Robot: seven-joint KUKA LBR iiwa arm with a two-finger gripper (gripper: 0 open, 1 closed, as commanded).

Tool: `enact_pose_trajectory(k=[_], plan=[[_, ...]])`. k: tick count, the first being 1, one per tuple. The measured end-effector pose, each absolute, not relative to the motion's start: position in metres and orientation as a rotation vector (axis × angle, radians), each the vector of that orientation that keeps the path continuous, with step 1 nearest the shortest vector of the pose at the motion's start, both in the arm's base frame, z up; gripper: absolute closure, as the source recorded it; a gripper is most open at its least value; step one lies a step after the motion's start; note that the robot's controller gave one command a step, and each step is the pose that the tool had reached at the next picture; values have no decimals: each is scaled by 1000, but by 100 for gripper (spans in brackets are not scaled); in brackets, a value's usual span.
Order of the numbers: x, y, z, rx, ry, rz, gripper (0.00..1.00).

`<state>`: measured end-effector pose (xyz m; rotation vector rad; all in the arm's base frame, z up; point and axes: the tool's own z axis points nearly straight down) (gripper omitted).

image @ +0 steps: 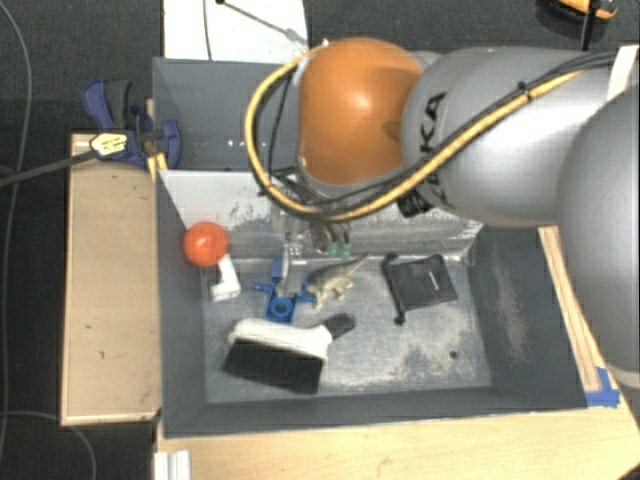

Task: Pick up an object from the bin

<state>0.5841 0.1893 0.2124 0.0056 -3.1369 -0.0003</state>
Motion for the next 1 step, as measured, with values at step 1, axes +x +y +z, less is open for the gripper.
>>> enact_pose_trajectory(k=[1], plan=[[586,188,218,-3,-3145,-3,0]])
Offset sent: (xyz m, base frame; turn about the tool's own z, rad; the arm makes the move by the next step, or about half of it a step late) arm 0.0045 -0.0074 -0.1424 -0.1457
